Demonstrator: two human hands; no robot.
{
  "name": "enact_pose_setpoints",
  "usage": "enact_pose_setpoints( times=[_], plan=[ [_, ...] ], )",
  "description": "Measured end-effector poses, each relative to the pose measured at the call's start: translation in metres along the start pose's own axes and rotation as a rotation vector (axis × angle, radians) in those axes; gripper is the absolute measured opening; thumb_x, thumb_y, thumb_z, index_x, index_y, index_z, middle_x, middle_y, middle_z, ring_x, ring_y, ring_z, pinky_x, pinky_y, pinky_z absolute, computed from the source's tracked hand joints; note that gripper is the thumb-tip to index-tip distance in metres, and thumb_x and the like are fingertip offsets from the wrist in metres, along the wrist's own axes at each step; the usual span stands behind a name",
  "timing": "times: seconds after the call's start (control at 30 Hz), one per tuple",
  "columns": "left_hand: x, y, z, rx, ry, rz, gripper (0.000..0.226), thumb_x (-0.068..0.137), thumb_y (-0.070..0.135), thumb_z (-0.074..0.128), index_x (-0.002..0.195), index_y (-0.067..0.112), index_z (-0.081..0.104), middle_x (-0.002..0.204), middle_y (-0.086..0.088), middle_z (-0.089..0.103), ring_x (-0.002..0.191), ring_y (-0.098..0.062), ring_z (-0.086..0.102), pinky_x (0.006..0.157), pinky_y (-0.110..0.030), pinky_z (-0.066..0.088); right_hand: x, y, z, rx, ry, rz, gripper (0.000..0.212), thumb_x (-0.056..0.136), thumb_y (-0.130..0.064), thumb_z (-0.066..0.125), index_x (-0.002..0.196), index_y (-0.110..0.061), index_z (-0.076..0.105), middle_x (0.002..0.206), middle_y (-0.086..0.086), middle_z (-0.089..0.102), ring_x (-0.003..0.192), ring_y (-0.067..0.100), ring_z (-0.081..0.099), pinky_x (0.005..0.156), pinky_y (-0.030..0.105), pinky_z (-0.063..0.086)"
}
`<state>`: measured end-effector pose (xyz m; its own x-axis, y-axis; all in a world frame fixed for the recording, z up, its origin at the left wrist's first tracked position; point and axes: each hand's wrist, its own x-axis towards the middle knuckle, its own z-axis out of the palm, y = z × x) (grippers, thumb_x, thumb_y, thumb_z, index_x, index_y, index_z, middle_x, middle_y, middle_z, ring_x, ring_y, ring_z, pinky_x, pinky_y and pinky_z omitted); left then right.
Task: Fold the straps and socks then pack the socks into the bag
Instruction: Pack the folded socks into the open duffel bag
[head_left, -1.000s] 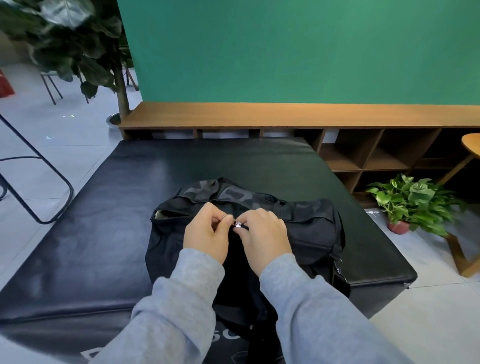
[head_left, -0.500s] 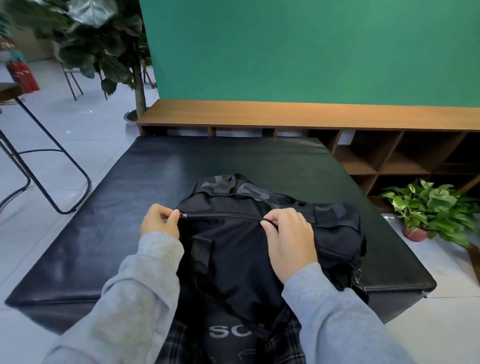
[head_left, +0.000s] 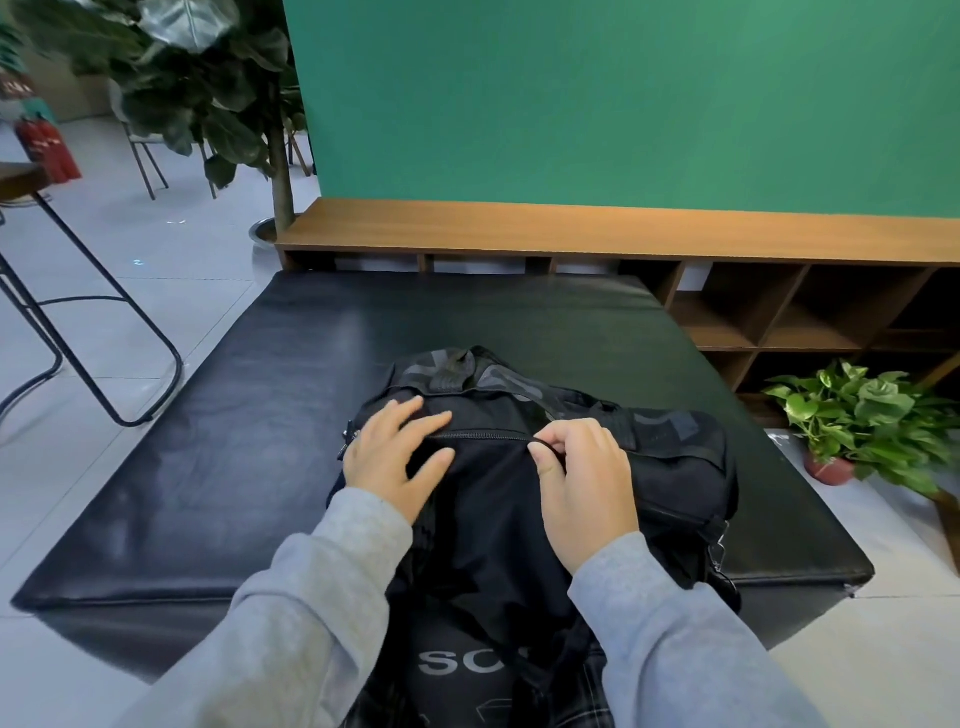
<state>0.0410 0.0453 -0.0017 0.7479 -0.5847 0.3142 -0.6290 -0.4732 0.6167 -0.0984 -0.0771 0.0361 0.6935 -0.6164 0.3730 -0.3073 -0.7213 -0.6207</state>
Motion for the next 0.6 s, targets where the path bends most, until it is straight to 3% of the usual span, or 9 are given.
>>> enact_pose_setpoints(
  times=[0.07, 0.13, 0.2, 0.3, 0.43, 0.6],
  plan=[
    [0.001, 0.008, -0.001, 0.047, 0.002, 0.098, 0.044, 0.078, 0.050, 0.043, 0.115, 0.036, 0.062, 0.123, 0.025, 0.044, 0.127, 0.005, 0.025, 0.109, -0.028, 0.007, -0.001, 0.000, 0.000, 0.033, 0.061, -0.033, 0.018, 0.090, -0.011, 0.058, 0.082, -0.025, 0.050, 0.086, -0.008, 0.049, 0.086, 0.018, 0.047, 0.084, 0.032, 0.035],
    [0.005, 0.015, -0.004, 0.077, 0.061, 0.166, 0.028, 0.081, 0.037, 0.049, 0.100, 0.030, 0.069, 0.109, 0.019, 0.060, 0.115, 0.003, 0.041, 0.105, -0.023, 0.005, -0.002, 0.000, -0.001, 0.043, 0.100, -0.055, 0.012, 0.089, -0.008, 0.059, 0.085, -0.019, 0.055, 0.086, -0.008, 0.049, 0.084, 0.018, 0.046, 0.083, 0.033, 0.035],
    [0.007, 0.023, -0.007, 0.121, 0.101, 0.177, 0.017, 0.087, 0.024, 0.054, 0.093, 0.022, 0.069, 0.093, 0.009, 0.067, 0.100, -0.011, 0.056, 0.103, -0.025, 0.013, -0.001, 0.001, -0.005, 0.027, 0.106, -0.068, 0.008, 0.089, -0.008, 0.058, 0.087, -0.016, 0.057, 0.087, -0.008, 0.048, 0.084, 0.017, 0.045, 0.082, 0.031, 0.033],
    [0.007, 0.038, -0.015, 0.080, 0.087, 0.118, 0.014, 0.092, 0.011, 0.054, 0.096, 0.012, 0.068, 0.089, -0.003, 0.066, 0.089, -0.028, 0.059, 0.092, -0.036, 0.037, 0.003, 0.000, -0.015, -0.049, 0.039, -0.069, 0.003, 0.092, -0.019, 0.056, 0.090, -0.019, 0.059, 0.090, -0.009, 0.049, 0.088, 0.016, 0.046, 0.082, 0.029, 0.030],
    [0.006, 0.046, -0.024, 0.013, 0.116, 0.039, 0.018, 0.094, 0.014, 0.050, 0.102, 0.011, 0.066, 0.094, -0.003, 0.065, 0.093, -0.027, 0.057, 0.083, -0.032, 0.041, 0.007, 0.007, -0.029, -0.222, -0.101, -0.050, 0.016, 0.093, -0.040, 0.052, 0.101, -0.028, 0.056, 0.101, -0.012, 0.051, 0.101, 0.013, 0.045, 0.086, 0.026, 0.027],
    [0.007, 0.059, -0.037, -0.002, 0.140, 0.038, 0.018, 0.095, 0.013, 0.048, 0.102, 0.012, 0.065, 0.091, 0.003, 0.059, 0.095, -0.024, 0.053, 0.083, -0.030, 0.038, 0.007, 0.017, -0.036, -0.291, -0.154, -0.039, 0.051, 0.084, -0.055, 0.057, 0.128, -0.031, 0.046, 0.125, -0.013, 0.044, 0.119, 0.013, 0.031, 0.093, 0.024, 0.021]
  ],
)
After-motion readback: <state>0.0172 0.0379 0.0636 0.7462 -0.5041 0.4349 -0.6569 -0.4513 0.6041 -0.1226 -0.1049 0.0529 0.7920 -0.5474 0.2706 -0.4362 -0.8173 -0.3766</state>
